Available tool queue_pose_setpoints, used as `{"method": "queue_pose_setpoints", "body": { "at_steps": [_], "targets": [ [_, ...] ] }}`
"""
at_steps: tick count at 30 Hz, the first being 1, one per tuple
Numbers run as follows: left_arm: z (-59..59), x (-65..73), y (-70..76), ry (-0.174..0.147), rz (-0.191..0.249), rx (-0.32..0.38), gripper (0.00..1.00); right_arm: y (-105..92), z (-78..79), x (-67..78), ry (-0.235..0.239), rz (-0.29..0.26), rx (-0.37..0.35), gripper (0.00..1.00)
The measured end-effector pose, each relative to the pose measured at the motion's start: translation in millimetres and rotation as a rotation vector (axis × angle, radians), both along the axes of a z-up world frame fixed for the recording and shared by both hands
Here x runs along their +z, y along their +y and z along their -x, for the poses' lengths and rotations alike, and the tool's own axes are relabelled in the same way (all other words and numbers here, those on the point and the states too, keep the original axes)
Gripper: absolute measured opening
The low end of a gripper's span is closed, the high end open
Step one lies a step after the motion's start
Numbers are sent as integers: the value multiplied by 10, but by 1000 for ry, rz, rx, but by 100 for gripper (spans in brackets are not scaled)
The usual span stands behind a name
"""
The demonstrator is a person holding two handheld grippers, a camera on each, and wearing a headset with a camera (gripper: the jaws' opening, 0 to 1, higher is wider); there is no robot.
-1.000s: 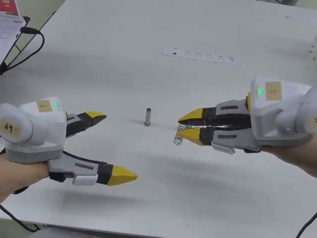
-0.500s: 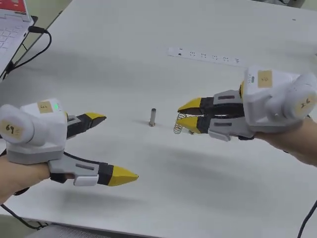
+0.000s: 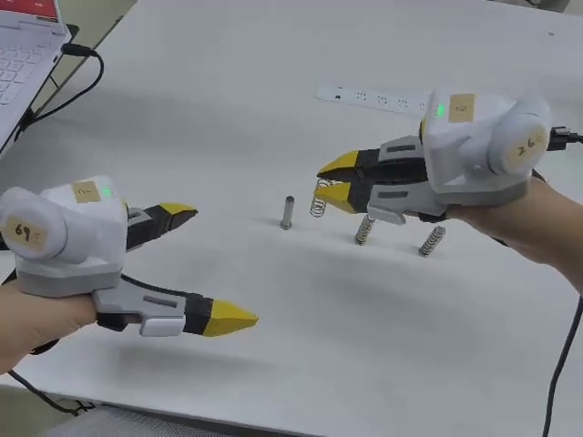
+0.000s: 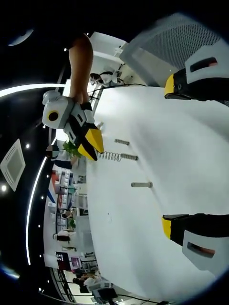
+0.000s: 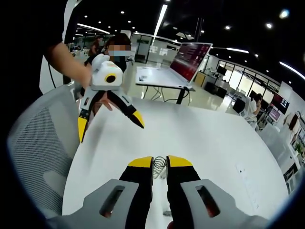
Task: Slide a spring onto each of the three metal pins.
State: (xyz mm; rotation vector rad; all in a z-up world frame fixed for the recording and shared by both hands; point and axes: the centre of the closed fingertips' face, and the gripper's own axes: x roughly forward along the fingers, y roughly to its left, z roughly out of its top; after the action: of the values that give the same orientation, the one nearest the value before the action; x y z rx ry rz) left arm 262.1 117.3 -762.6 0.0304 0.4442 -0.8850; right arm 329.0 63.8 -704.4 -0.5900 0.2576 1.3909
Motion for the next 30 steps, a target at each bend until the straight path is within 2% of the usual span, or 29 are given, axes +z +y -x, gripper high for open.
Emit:
{"method": "queue_pose_setpoints", "body": {
  "at_steps": [6,15,30],
  "targets": [
    [1,6,15,-3,-1,6,98,81,-82,-27,-3,6,1,8],
    [16,-17,9,1,-2,5,98,171,-282,-89,5,5,-36,8],
    [-18,-21,-12,1,6,7,98,252,-388,-226,24,25,-50,8]
  ]
}}
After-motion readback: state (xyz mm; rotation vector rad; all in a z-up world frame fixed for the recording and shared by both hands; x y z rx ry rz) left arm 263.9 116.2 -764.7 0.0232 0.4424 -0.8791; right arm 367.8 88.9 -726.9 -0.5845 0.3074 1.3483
